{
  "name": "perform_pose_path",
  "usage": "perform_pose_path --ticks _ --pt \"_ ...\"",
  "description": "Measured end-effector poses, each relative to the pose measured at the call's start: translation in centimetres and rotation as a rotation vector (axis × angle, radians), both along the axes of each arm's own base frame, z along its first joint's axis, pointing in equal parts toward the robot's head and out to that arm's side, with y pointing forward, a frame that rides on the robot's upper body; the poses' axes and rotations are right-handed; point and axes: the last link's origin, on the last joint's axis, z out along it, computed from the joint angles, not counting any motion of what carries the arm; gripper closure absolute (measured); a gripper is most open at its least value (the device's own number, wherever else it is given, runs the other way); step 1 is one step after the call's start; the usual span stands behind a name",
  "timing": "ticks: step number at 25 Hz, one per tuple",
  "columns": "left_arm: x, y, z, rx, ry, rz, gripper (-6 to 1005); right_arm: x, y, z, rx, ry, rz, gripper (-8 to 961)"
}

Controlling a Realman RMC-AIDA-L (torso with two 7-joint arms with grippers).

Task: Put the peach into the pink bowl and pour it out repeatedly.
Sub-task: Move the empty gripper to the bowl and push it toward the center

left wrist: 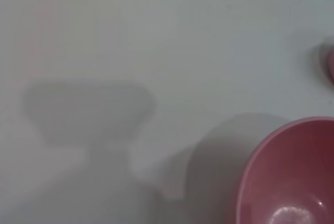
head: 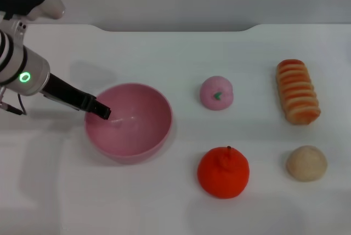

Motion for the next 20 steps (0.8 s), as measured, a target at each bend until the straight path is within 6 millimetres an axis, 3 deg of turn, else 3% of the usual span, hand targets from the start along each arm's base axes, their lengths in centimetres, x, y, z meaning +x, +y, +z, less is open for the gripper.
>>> perform_pose_path --ticks 13,20 --pt "-1.6 -0.3 -0.5 0.014 0.006 0.033 280 -0.6 0.1 -0.7 -0.031 -0.002 0.023 419" --pt "-1.4 -0.5 -1.1 -0.008 0.018 0.02 285 -0.7 0.1 -0.8 -0.031 -0.001 0.029 418"
